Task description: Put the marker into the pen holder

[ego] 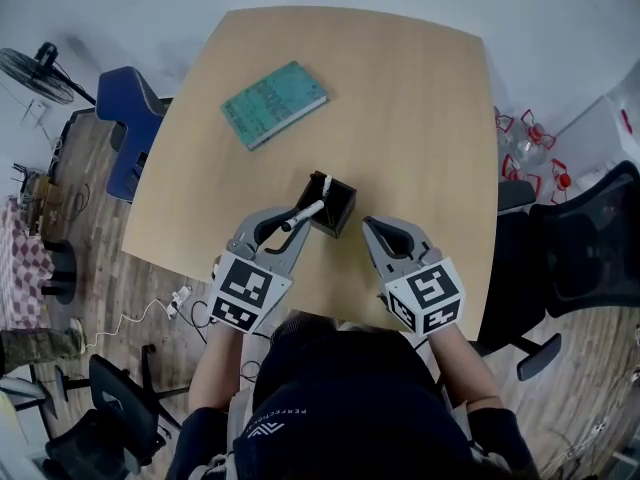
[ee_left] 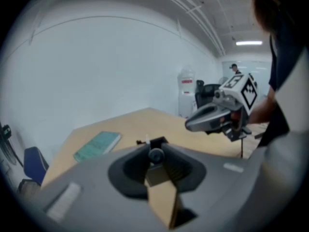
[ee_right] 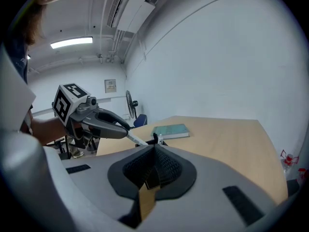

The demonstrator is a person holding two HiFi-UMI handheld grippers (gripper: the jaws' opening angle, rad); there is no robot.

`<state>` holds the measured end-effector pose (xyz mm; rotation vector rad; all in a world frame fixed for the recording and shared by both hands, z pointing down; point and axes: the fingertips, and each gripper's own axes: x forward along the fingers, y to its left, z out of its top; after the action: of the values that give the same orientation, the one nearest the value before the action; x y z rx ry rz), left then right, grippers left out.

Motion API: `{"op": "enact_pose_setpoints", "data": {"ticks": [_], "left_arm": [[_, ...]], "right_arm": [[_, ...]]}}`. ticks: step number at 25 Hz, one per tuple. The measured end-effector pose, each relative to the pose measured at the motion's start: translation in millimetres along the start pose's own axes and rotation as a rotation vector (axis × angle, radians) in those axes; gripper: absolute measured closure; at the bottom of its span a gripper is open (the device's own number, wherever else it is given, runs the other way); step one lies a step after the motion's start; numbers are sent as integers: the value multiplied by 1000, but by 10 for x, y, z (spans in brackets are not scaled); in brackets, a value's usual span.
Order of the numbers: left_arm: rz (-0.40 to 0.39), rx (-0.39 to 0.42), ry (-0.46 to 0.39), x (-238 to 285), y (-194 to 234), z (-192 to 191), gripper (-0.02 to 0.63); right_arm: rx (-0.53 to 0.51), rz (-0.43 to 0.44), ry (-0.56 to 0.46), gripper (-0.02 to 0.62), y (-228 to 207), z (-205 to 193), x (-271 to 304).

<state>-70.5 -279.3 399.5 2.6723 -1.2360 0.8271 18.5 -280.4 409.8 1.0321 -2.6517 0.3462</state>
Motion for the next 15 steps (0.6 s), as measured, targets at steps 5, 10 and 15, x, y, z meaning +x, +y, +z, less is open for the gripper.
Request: {"op": "enact_pose_setpoints", "data": {"ticks": [5, 10, 15], "left_arm": [[-80, 64, 59, 122, 36, -60, 529], [-160, 135, 88, 247, 22, -68, 529], [-206, 194, 95, 315, 38, -38, 529]], "right_arm": [[24, -23, 18, 595, -44, -17, 139], [37, -49, 35, 595, -112, -49, 236], [57, -68, 42, 595, -173, -57, 292]]}}
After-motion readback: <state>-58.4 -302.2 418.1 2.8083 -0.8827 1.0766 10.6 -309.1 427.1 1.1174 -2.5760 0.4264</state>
